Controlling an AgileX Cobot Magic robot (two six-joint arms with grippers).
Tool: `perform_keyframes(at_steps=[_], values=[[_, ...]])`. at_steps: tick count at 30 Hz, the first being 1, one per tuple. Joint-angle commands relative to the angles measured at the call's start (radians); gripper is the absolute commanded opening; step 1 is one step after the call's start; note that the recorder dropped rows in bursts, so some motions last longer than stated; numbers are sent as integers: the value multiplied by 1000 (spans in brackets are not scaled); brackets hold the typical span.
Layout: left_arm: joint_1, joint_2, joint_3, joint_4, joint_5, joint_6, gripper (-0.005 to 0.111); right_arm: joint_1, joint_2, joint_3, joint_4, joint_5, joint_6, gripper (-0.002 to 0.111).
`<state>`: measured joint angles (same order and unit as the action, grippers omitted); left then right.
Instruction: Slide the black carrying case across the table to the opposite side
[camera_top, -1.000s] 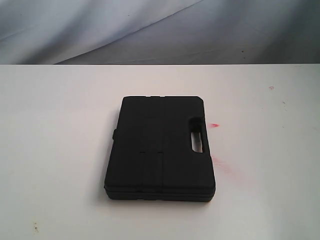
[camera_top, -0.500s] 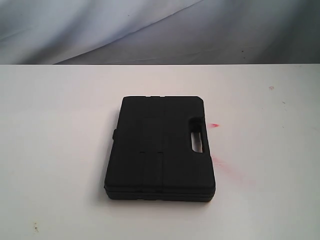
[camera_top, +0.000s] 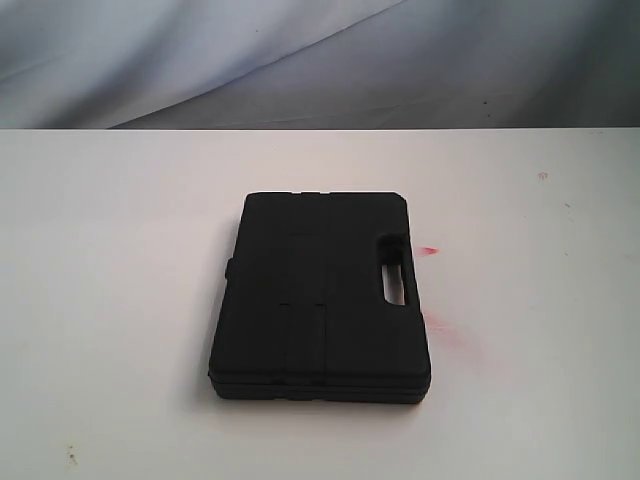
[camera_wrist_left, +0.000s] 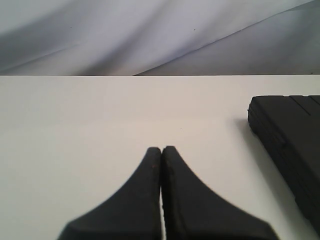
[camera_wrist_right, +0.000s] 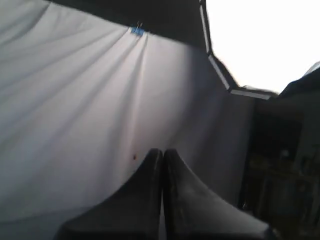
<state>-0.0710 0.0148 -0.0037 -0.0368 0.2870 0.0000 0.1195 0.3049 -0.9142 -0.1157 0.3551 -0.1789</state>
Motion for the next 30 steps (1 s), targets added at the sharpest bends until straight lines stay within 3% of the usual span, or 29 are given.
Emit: perform_keyframes(at_steps=[1,6,17,21,25,30], values=[[2,-6,4,2,-6,12,0,0,156,-126,312,238,-190,0],[2,-6,4,2,-6,8,0,0,358,-216,617,451,-201,0],[2,-6,4,2,-6,11,0,0,692,-248,612,536,-164,0],[2,-6,4,2,-6,11,0,7,803,-324,612,727,-112,0],[2,-6,4,2,-6,11,0,90,933,-432,526,858,2,0],[2,-6,4,2,-6,8,0,238,1107,-514,452,866,91,0]])
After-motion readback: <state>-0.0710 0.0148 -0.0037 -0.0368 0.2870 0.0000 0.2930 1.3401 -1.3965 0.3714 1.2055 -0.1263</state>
